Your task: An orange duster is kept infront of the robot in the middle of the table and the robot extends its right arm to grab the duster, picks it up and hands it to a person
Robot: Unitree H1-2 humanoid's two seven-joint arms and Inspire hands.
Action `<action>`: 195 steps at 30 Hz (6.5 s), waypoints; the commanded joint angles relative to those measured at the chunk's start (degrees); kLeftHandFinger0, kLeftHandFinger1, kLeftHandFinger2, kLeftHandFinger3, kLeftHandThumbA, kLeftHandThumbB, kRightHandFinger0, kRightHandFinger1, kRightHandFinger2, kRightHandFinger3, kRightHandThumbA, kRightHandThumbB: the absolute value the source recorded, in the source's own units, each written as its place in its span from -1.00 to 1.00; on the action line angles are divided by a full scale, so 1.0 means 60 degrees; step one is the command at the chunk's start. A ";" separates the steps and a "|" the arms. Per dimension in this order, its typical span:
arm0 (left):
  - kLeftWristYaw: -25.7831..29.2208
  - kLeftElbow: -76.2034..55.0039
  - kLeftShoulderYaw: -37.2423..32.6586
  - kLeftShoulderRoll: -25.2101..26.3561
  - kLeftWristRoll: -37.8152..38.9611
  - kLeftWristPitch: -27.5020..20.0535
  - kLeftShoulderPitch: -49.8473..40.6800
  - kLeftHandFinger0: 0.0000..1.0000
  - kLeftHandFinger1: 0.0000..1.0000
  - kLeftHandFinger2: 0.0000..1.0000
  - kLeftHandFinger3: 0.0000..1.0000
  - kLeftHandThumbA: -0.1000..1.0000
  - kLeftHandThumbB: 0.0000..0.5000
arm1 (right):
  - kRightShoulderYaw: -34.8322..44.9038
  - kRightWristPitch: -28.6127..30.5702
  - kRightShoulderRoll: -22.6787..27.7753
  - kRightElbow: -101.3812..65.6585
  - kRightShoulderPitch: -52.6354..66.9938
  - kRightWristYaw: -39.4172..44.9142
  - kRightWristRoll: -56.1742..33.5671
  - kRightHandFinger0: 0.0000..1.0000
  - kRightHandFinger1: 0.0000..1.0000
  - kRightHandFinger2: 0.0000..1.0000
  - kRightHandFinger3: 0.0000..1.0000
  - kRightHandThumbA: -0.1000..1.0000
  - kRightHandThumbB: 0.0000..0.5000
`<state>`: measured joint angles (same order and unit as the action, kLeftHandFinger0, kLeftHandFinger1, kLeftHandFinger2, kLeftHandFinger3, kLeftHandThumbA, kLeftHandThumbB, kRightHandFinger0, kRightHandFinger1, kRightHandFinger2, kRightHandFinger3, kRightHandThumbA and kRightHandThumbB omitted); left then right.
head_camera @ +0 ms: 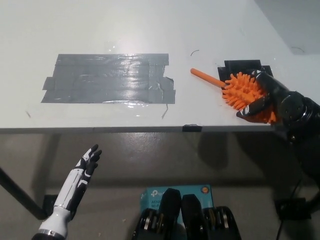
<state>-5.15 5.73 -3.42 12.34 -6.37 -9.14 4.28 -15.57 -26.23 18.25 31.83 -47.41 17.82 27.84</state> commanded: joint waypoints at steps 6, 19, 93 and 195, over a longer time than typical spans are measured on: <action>-0.0123 -0.0257 -0.0016 0.0162 -0.0053 -0.0381 0.0208 1.00 1.00 1.00 1.00 1.00 -0.42 | -0.0179 0.0277 0.0148 0.1409 -0.1040 0.0768 -0.0439 1.00 1.00 1.00 1.00 0.70 0.20; -0.0138 -0.0172 -0.0001 0.0167 -0.0045 -0.0477 0.0343 0.98 1.00 1.00 1.00 1.00 -0.40 | -0.1424 0.0728 0.0191 0.1962 -0.1154 0.0846 0.0225 -0.74 -0.23 -0.21 0.69 -1.00 -0.30; -0.0346 -0.0150 -0.0036 0.0269 -0.0001 -0.0483 0.0635 0.70 0.87 0.95 1.00 0.97 -0.60 | 0.4363 -0.0117 -0.3392 -0.0805 0.0998 0.0914 -1.3477 -1.00 -0.35 0.24 1.00 -1.00 -0.47; -0.0304 0.0006 0.0052 0.0109 -0.0063 -0.0697 0.0088 0.94 1.00 1.00 1.00 1.00 -0.31 | 0.2058 0.5214 -0.0022 -0.5609 0.6859 0.0834 -0.5865 1.00 1.00 1.00 1.00 1.00 0.10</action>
<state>-7.93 7.06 -3.50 12.99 -6.54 -10.43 5.19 -2.38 0.11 16.58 -2.12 -5.37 23.31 -12.21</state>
